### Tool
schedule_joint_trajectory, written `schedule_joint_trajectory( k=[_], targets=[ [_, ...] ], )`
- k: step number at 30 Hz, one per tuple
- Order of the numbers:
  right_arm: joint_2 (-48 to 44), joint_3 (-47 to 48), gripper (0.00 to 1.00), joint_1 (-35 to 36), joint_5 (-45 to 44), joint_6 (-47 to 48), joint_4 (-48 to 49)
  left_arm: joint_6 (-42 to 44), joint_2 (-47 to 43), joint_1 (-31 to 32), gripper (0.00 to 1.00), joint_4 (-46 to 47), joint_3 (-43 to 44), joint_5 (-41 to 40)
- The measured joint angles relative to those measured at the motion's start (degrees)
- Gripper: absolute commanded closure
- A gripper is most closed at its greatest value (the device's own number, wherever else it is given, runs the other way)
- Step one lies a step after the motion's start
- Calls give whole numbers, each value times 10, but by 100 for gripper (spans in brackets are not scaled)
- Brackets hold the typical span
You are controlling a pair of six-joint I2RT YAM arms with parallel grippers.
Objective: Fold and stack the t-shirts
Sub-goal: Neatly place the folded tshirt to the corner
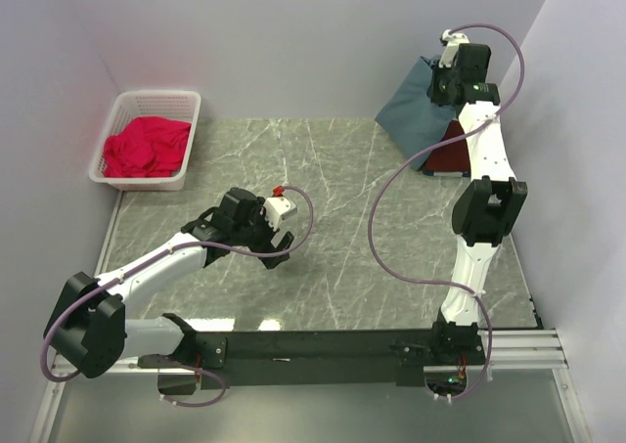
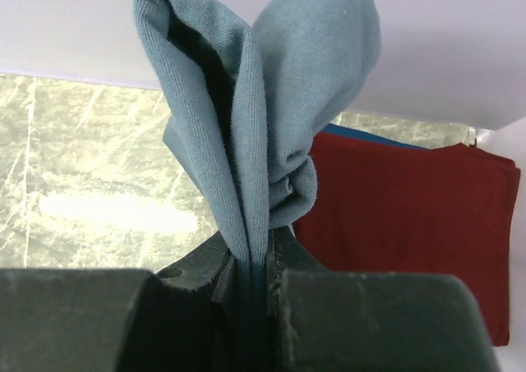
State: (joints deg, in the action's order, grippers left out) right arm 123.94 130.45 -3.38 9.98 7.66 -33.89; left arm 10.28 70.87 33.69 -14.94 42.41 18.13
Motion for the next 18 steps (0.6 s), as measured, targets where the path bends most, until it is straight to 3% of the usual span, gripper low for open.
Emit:
schedule_joint_trajectory(
  k=[18],
  targets=[
    [0, 7, 100, -30, 24, -14, -10, 3, 1, 0, 0, -6, 0, 0]
  ],
)
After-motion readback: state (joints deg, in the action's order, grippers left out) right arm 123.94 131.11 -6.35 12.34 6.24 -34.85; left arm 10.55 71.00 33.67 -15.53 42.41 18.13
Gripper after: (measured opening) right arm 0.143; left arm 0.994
